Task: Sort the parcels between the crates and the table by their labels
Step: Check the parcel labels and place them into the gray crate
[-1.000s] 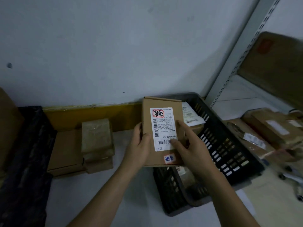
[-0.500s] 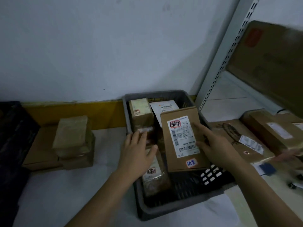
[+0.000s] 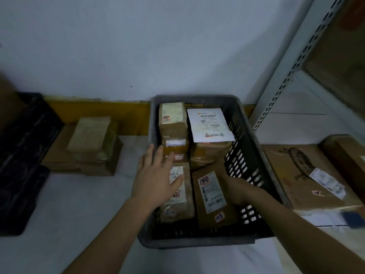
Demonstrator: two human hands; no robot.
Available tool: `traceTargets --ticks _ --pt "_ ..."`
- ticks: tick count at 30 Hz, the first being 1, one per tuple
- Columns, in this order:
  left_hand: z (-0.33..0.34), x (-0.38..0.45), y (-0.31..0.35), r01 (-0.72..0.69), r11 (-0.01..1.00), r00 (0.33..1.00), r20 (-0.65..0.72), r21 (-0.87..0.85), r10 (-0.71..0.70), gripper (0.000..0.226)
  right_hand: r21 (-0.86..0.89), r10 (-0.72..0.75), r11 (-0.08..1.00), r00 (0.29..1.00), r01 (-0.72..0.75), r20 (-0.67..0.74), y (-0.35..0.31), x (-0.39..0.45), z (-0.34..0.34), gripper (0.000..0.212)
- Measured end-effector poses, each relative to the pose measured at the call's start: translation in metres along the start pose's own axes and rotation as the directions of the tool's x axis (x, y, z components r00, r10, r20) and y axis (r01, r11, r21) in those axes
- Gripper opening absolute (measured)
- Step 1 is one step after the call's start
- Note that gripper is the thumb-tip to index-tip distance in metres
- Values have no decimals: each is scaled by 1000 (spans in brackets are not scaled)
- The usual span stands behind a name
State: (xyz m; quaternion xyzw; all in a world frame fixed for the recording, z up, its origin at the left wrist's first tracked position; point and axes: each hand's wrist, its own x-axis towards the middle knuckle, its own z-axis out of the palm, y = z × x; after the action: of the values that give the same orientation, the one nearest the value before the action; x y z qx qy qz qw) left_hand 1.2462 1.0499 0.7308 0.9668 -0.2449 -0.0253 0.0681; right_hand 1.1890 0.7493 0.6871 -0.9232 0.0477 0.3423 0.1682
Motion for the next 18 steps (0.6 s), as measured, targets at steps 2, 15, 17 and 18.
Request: traceTargets --ticks 2,15,17,18 --pt "0 0 1 -2 1000 1000 -2 17 2 85 9 21 1000 996 -21 85 4 20 4 84" --pt "-3 -2 3 -2 1000 1000 6 25 2 85 -200 37 980 969 13 245 26 59 40 116" --pt "-3 -2 3 -1 1000 1000 2 31 1 85 -206 64 978 963 -9 262 23 57 37 112" --pt "-2 -2 3 -1 999 1000 0 37 1 85 -224 85 974 955 -20 285 20 54 35 107"
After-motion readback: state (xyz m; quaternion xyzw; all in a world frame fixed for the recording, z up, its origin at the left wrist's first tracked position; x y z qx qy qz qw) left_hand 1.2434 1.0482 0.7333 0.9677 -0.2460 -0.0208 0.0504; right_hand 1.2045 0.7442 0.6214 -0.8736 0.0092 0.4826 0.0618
